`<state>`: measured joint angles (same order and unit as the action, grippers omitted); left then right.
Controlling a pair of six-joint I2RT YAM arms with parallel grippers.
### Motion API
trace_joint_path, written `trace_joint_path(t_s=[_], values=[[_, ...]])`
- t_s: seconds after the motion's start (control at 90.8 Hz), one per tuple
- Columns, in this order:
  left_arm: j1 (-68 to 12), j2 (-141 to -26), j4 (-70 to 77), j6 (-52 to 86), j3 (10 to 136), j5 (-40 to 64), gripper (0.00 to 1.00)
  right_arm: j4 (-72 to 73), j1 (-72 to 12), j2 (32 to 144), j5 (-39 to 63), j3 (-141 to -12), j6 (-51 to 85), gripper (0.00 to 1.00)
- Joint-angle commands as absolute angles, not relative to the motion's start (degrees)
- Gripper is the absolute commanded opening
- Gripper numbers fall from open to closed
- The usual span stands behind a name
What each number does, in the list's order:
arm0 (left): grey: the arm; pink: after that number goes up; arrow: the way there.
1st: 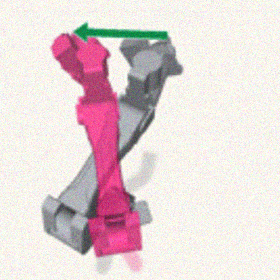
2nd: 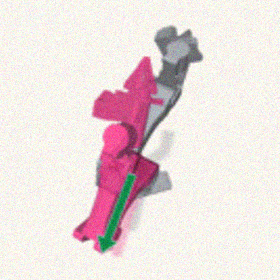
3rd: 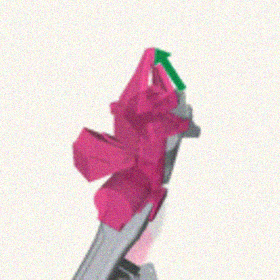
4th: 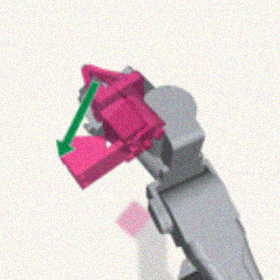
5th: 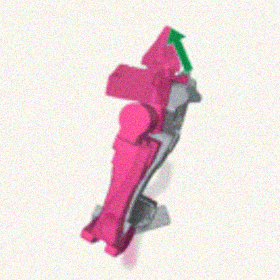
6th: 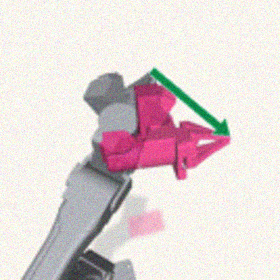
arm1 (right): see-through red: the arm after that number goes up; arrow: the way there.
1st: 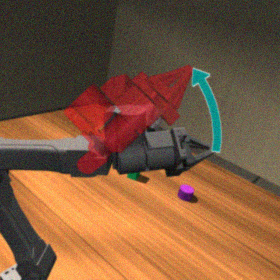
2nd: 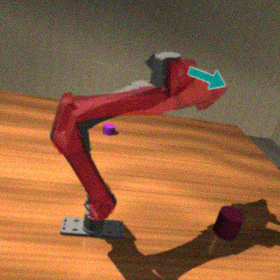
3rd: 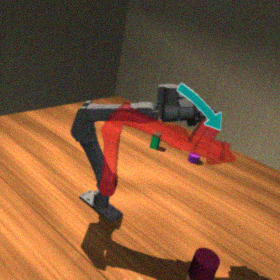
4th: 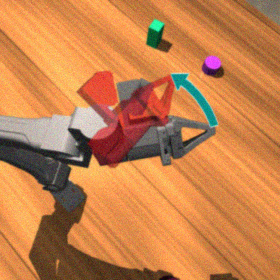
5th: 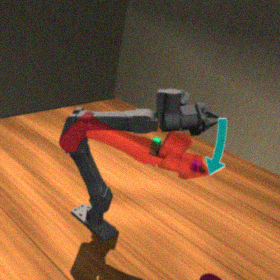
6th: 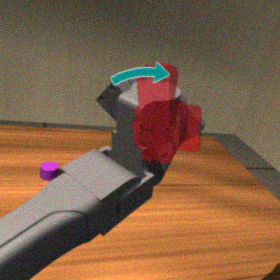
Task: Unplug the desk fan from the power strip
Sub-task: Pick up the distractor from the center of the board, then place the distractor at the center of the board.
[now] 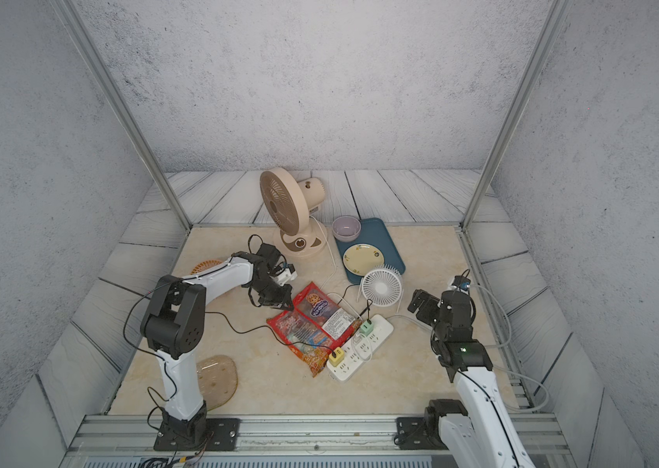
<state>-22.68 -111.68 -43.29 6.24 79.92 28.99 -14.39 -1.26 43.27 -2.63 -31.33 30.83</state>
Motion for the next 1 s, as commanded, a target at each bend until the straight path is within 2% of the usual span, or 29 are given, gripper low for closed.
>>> trace_joint_path(t_s=[0.0,0.319,0.539,0.705,0.881,0.991], values=[[-23.12,-103.99,-43.54,6.23,79.79,30.63,0.0,-13.72,-1.21,43.09,-4.45,-32.77,29.86,0.99],[-21.38,-86.22,-41.48,17.74,79.92,27.65,0.0,-12.68,-1.23,43.25,-6.42,-34.24,29.53,0.99],[-18.52,-78.89,-36.66,31.11,82.33,14.69,0.0,-11.59,-1.32,44.83,-6.54,-35.02,29.44,0.99],[-15.83,-80.28,-32.95,40.28,87.21,9.46,0.0,-11.21,-1.27,46.02,-6.67,-35.54,29.59,0.99],[-14.99,-87.07,-32.83,46.42,95.23,-3.82,0.0,-10.87,-1.18,46.4,-6.89,-35.72,29.55,0.99],[-13.97,-91.78,-25.59,48.62,96.29,-3.58,0.0,-11.12,-1.23,46.08,-7.27,-35.99,29.09,0.99]])
